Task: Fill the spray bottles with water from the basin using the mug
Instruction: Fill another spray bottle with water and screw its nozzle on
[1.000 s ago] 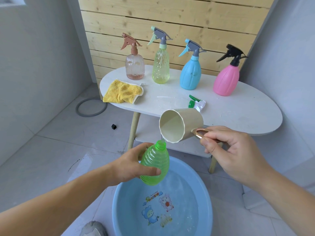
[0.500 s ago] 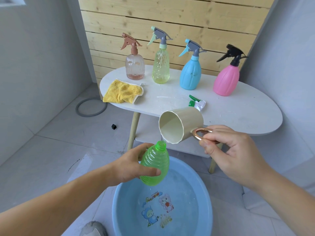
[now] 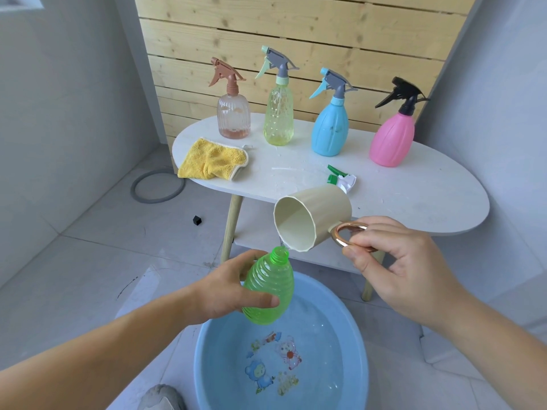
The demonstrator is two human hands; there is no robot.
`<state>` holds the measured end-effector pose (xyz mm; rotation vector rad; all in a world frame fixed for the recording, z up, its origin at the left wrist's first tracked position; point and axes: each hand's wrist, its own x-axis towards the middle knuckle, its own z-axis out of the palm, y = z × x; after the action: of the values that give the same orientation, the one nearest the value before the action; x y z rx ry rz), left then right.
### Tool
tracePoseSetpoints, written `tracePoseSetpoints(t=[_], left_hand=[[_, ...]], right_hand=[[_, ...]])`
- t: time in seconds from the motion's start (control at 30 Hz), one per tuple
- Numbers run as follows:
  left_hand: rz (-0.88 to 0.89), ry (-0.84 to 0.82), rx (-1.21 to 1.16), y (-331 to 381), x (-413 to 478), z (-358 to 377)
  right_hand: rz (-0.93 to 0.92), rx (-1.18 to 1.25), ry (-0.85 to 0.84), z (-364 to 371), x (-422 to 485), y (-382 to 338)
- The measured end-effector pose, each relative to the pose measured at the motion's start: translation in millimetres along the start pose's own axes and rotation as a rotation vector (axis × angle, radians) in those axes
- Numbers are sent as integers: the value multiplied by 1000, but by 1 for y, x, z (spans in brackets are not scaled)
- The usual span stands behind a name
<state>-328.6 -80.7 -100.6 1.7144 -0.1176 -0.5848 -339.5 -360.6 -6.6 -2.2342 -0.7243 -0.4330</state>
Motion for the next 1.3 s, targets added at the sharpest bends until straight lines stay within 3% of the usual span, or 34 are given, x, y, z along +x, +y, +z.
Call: tracePoseSetpoints(t=[0.87,1.3], left_hand=[[-7,9,25,0,0,1],[-4,15,21,-2,1,2]], right_hand=[[-97,-128,-23,2,-2,6],[-347,-312,-63,9,-1,3]])
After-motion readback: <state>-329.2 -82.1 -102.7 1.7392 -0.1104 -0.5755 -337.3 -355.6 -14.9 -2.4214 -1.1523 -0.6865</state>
